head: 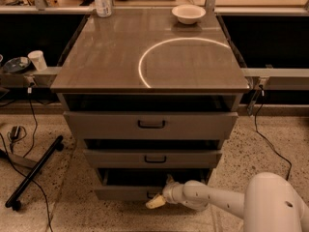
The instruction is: Open bottom drawer
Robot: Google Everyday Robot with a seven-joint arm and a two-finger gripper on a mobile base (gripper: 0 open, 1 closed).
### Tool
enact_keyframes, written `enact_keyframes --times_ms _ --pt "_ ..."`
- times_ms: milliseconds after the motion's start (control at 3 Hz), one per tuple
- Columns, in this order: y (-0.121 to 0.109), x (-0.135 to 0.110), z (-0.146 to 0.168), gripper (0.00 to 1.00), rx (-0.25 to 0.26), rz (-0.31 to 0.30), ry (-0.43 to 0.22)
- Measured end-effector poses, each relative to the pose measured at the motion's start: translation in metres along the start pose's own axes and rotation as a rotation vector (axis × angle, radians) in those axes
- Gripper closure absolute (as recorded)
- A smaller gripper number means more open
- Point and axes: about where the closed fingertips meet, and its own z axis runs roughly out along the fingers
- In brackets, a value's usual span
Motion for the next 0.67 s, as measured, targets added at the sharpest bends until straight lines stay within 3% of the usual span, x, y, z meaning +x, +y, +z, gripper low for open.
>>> enact_keyframes --times_ms 333,667 --pt "0.001 -0.002 -0.003 0.00 -0.001 0.000 0.000" --pt "0.014 0.011 -0.010 0.00 0.001 -0.005 0.006"
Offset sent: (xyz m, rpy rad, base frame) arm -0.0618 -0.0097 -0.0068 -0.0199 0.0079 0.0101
